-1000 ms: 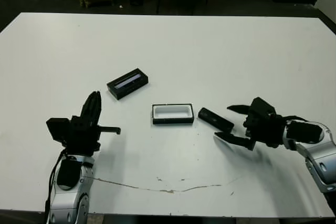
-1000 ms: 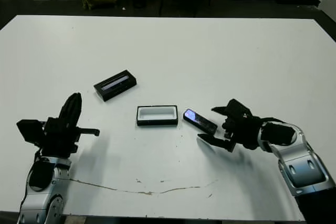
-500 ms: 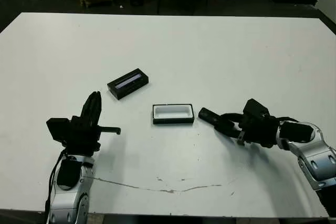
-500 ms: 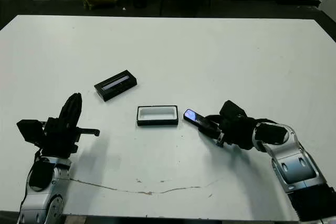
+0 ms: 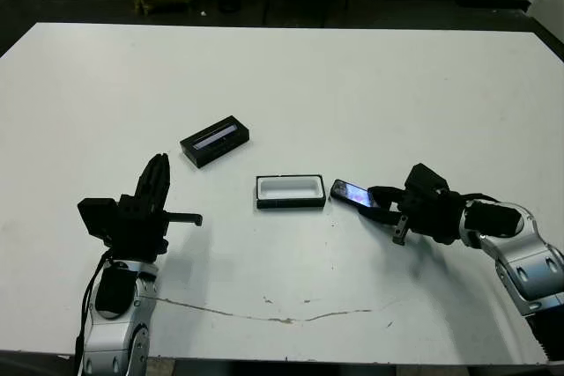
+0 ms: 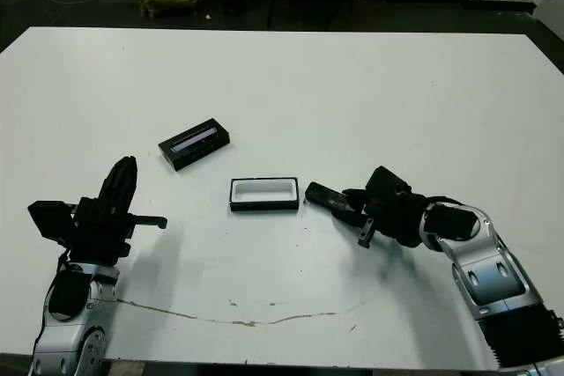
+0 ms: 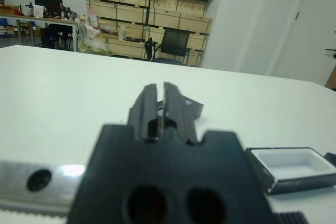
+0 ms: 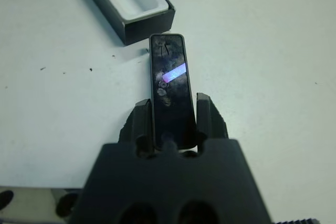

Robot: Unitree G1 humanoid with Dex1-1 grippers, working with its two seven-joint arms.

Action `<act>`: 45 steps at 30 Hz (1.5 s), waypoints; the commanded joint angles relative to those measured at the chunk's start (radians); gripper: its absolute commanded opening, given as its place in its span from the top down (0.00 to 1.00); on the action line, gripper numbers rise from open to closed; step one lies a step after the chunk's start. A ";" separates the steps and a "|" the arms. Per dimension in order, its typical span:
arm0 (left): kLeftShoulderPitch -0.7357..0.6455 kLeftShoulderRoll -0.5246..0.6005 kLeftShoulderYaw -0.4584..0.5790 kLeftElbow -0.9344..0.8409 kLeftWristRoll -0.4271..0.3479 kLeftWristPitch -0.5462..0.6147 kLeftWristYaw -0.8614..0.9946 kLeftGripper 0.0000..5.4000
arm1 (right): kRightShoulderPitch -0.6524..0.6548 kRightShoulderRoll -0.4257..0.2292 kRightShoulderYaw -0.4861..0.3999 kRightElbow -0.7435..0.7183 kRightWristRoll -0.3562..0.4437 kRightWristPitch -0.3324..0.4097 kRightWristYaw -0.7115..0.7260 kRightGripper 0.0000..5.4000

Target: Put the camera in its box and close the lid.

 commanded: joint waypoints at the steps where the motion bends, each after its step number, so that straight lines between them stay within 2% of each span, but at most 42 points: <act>1: 0.014 0.005 0.002 0.008 0.002 0.012 0.003 1.00 | 0.040 -0.018 0.030 0.034 -0.037 0.044 0.002 0.89; 3: 0.014 0.005 0.002 0.010 0.007 0.007 0.005 1.00 | 0.023 -0.018 0.018 0.057 -0.024 0.037 0.013 0.89; 7: 0.017 0.005 0.001 0.002 0.013 0.015 0.010 1.00 | -0.046 -0.010 -0.037 0.197 0.021 -0.083 0.072 0.89; 10: 0.017 0.004 0.001 0.005 0.005 0.016 0.007 1.00 | -0.126 0.006 -0.091 0.301 0.073 -0.119 0.114 0.90; 12: 0.017 0.002 0.001 0.007 0.001 0.014 0.006 1.00 | -0.180 0.008 -0.113 0.345 0.093 -0.128 0.143 0.90; 14: 0.017 0.000 0.000 0.008 -0.003 0.014 0.004 1.00 | -0.242 0.011 -0.131 0.385 0.112 -0.103 0.170 0.90; 17: 0.018 0.002 -0.001 0.012 0.000 0.004 0.002 1.00 | -0.329 0.009 -0.130 0.435 0.100 -0.111 0.193 0.90; 20: 0.019 0.002 -0.001 0.010 -0.005 0.010 0.001 1.00 | -0.392 0.019 -0.122 0.467 0.091 -0.141 0.212 0.90; 23: 0.020 0.002 0.000 0.011 -0.007 0.009 -0.001 1.00 | -0.457 0.040 -0.112 0.503 0.100 -0.105 0.250 0.90; 26: 0.021 0.001 -0.001 0.009 -0.002 0.009 0.004 1.00 | -0.514 0.059 -0.092 0.543 0.091 -0.134 0.306 0.90; 31: 0.018 0.001 0.001 0.027 -0.003 -0.013 -0.005 1.00 | -0.606 0.087 -0.027 0.590 0.061 -0.063 0.391 0.90; 36: 0.018 0.001 -0.001 0.025 0.007 -0.010 0.004 1.00 | -0.654 0.122 0.041 0.625 0.013 -0.089 0.461 0.90; 39: 0.019 0.000 -0.002 0.026 0.005 -0.014 0.003 1.00 | -0.675 0.146 0.071 0.649 -0.013 -0.131 0.488 0.90; 45: 0.015 0.001 -0.001 0.031 -0.012 -0.011 -0.010 1.00 | -0.698 0.178 0.113 0.642 -0.055 -0.123 0.505 0.90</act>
